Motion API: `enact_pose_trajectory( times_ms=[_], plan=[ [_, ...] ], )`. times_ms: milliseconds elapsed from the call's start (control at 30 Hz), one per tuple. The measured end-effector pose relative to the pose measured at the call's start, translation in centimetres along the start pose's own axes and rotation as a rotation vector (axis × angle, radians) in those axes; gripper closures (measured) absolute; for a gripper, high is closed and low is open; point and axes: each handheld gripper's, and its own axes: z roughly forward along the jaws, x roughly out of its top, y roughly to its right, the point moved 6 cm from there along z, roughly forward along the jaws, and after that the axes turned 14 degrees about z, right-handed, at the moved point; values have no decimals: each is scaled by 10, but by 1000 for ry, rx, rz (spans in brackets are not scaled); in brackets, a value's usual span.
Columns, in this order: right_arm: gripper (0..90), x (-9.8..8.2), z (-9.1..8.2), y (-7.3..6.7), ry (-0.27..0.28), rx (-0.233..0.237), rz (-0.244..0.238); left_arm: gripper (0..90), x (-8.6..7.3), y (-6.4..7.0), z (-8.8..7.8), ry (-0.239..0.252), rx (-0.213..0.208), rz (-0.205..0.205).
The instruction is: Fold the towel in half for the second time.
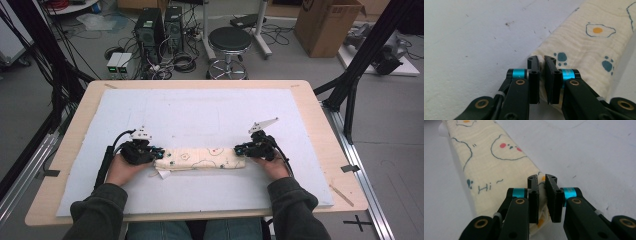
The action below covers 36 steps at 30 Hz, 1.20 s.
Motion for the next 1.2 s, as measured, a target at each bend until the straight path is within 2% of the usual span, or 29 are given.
enact_pose_trajectory(
  times_ms=[100, 200, 367, 467, 567, 700, 867, 967, 1100, 1200],
  plan=[
    [822, 5, -5, -1, -4, -22, -12, 831, 6, -2, -3, 12, 31, 16],
    [823, 10, -7, -2, 2, -41, -14, 833, 13, -7, -6, 34, 51, 9],
    [822, 22, -6, 2, 14, -52, -12, 834, 16, -19, -5, 56, 75, -33],
    [822, 31, -5, 9, 35, -58, 13, 833, 15, -25, -2, 71, 85, -61],
    [822, 39, -1, 14, 43, -68, 31, 834, 16, -32, 2, 59, 102, -71],
    [822, 47, 6, 22, 51, -90, 34, 833, 22, -42, 3, 71, 126, -84],
    [818, 48, 15, 34, 66, -97, 66, 833, 19, -51, 11, 73, 140, -115],
    [818, 50, 18, 37, 85, -111, 72, 831, 16, -52, 16, 59, 150, -112],
    [813, 51, 23, 40, 75, -120, 87, 821, 13, -56, 20, 59, 155, -122],
    [799, 50, 25, 42, 68, -124, 90, 777, 12, -57, 19, 60, 157, -118]
  ],
)
